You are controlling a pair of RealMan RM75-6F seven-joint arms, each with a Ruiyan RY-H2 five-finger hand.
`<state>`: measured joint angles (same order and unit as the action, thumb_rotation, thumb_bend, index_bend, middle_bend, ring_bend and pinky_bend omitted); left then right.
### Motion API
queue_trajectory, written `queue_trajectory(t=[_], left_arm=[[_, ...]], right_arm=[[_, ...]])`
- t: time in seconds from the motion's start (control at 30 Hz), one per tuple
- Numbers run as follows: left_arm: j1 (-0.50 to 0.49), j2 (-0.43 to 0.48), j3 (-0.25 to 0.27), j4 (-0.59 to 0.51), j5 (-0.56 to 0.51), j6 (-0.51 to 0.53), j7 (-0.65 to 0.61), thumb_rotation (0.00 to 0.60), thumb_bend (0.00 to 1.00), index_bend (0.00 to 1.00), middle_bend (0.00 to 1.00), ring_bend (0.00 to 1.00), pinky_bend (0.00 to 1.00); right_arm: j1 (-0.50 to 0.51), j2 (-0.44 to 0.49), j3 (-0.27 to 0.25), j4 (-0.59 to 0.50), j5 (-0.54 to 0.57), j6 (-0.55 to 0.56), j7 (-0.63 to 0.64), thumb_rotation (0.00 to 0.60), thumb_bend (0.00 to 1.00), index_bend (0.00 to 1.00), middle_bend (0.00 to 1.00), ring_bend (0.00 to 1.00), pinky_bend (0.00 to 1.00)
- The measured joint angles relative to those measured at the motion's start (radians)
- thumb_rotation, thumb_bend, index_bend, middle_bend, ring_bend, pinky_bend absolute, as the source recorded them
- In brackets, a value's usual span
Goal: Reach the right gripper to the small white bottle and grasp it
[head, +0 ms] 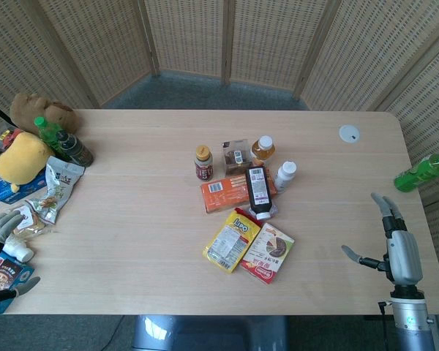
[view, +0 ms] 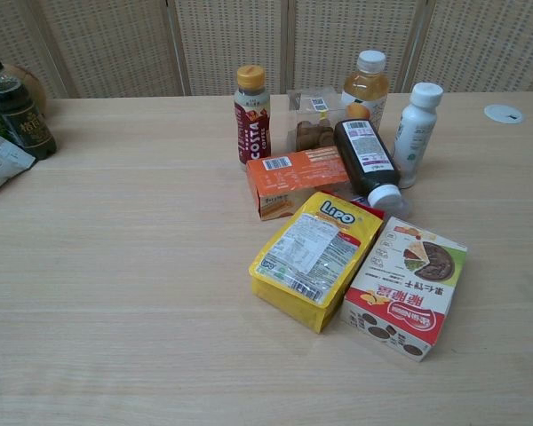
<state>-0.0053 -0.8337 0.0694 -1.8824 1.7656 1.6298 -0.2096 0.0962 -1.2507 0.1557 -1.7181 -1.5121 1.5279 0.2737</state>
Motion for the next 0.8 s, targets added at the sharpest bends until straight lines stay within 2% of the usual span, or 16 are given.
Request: queue_trajectory(t=[0.27,0.47,0.63,0.8], left_arm=[[0.005,0.008,0.004,-0.001,0.020,0.016,-0.006,0.600,0.00,0.04,0.00,0.00,0.00],[0.007,0.011,0.005,0.001,0.031,0.026,-0.011,0.600,0.00,0.04,0.00,0.00,0.00],[0.003,0.009,0.004,0.002,0.023,0.018,-0.012,0.600,0.00,0.03,0.00,0.00,0.00],[0.003,0.007,0.001,0.003,0.016,0.019,-0.009,0.600,0.00,0.04,0.00,0.00,0.00]], right_arm=[[0.003,-0.007,-0.005,0.019,0.009,-0.006,0.006,0.600,0.00,0.00,0.00,0.00,0.00],[0.016,-0.020,-0.003,0.057,0.054,-0.055,0.042,0.600,0.00,0.00,0.00,0.00,0.00],[0.061,-0.044,0.022,0.093,0.126,-0.168,0.109,0.600,0.00,0.00,0.00,0.00,0.00],[0.146,-0.082,0.071,0.156,0.210,-0.320,0.188,0.600,0.00,0.00,0.00,0.00,0.00]])
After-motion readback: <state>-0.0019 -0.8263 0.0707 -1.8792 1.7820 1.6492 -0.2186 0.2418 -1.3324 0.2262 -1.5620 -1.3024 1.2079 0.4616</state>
